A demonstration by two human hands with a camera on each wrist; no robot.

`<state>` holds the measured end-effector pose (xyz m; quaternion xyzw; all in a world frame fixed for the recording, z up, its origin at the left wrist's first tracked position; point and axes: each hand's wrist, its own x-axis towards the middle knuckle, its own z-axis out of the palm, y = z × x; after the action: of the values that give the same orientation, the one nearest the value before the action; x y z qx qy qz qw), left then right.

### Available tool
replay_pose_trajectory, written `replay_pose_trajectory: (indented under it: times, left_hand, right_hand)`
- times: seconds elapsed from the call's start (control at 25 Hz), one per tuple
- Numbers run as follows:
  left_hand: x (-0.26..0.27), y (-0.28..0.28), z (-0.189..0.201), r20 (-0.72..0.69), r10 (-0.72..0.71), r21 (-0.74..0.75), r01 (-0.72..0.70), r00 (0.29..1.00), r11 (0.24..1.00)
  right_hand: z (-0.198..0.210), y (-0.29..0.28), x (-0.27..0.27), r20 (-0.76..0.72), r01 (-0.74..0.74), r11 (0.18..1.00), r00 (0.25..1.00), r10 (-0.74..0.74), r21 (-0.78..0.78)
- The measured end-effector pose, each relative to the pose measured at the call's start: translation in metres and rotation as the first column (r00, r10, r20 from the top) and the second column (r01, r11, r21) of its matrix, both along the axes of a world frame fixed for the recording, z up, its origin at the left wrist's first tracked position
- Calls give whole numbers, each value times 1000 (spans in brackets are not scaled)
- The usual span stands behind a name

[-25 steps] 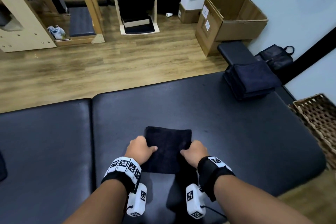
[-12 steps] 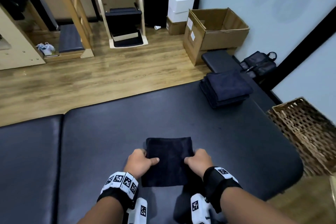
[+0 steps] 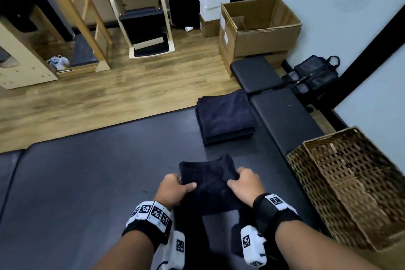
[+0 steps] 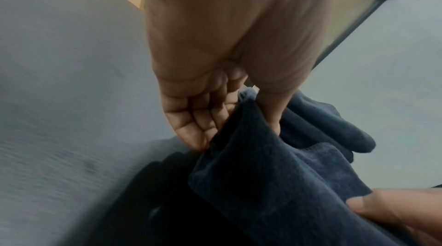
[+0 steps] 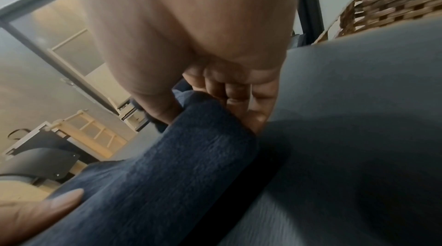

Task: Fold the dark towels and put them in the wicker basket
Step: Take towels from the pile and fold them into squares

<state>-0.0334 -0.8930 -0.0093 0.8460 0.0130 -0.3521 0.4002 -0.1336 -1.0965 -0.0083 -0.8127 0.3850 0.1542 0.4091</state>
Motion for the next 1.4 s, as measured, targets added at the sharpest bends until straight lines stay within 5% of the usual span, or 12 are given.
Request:
replay_pose_trajectory:
  times: [0.32,0.44,0.56,0.64,0.72,0.96,1.24,1.4]
  left_hand:
    - [13,-100,-5,45,35,11,-36,998,999]
    - [13,-108,-9,111,-31,174,11,993,985]
    - [0,-106,-5,287,-246,336,143,926,931]
    - [-5,-105,-4,329,-464,439,301,823,846]
    - [-1,-105,-7,243,-546,494,382,802,781]
    - [4,-92,-9,93,-509,445,422,856,790]
    - [-43,9,-12,93,-258,355,210,962,911]
    - [-96,109,-11,89,-43,394,4,995,919]
  right_hand:
    - [-6,-106,23,22,-11,993,1000,13,-116]
    - [-13,-115,24,22,-79,971,996,86,-226]
    - [-10,-105,17,163,-218,902,941,295,-372]
    - [-8,-100,13,117,-392,821,872,475,-415]
    - [-8,-101,19,0,-507,782,839,544,-362]
    - [2,-103,48,-251,-638,740,768,590,-213]
    - [3,-43,20,-113,-657,662,736,668,-361]
    - [-4,43,6,-48,-792,448,510,859,-414]
